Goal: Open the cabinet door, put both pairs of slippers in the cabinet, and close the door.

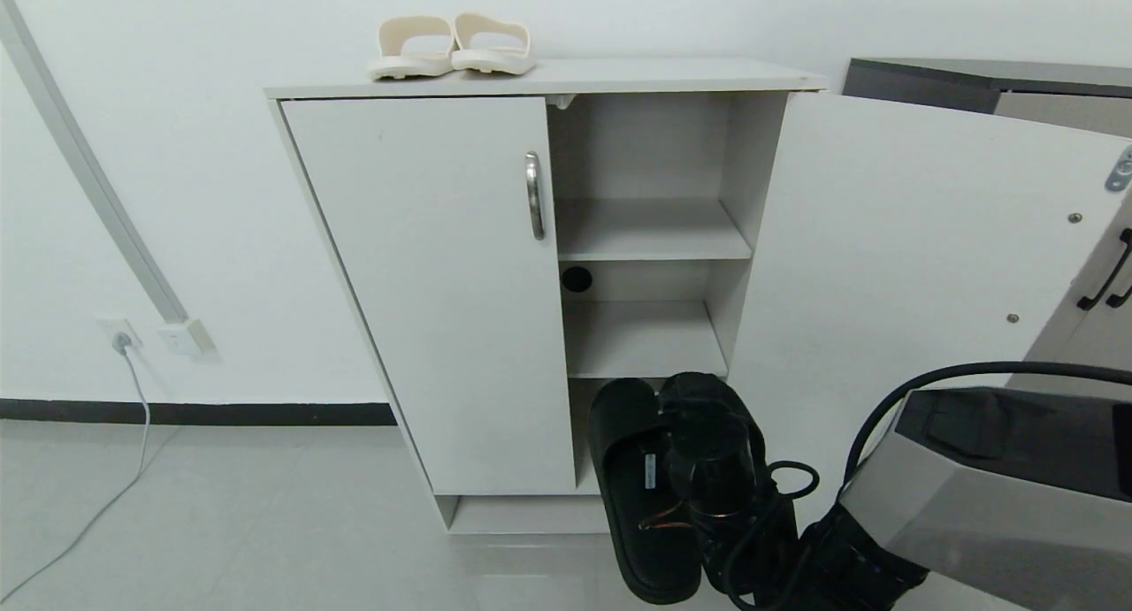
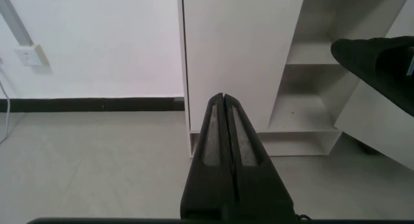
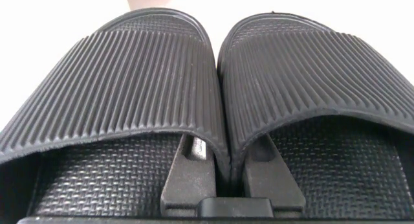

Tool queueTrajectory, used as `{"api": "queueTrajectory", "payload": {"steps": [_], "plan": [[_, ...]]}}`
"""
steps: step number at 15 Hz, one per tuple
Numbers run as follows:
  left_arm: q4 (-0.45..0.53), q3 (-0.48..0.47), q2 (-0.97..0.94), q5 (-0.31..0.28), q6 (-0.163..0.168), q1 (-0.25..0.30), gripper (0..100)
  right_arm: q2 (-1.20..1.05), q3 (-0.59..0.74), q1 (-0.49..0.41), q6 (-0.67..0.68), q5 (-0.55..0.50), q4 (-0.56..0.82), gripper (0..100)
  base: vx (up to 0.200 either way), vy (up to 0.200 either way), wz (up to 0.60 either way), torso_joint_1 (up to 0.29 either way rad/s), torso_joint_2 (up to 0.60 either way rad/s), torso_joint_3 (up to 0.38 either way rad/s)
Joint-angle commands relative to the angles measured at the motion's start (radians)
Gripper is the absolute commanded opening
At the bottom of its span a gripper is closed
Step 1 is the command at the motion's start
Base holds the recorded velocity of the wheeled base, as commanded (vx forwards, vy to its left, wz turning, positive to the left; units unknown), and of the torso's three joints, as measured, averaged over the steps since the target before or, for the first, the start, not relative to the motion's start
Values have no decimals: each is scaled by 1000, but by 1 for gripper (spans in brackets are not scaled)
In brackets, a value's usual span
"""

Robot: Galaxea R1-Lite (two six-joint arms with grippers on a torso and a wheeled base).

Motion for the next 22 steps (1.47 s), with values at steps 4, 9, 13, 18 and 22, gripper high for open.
{"api": "queueTrajectory", "payload": {"steps": [4, 9, 13, 18, 22], "plan": [[0, 0, 2, -5, 1, 0, 0, 41, -21, 1, 0, 1, 1, 0, 0, 0, 0, -1, 4, -94], [0, 0, 2, -5, 0, 0, 0, 55, -53, -4, -3, 35, 4, 0, 0, 0, 0, 3, 2, -187], [0, 0, 2, -5, 0, 0, 0, 52, -53, -10, -8, 38, 5, 0, 0, 0, 0, 2, 2, -194], [0, 0, 2, -5, 3, 0, 0, 64, -61, -12, -19, 38, 1, 0, 0, 0, 0, 2, 3, -191], [0, 0, 2, -3, 3, 0, 0, 37, -76, -19, -60, 27, -35, 0, 0, 0, 0, 1, -1, -20]]}}
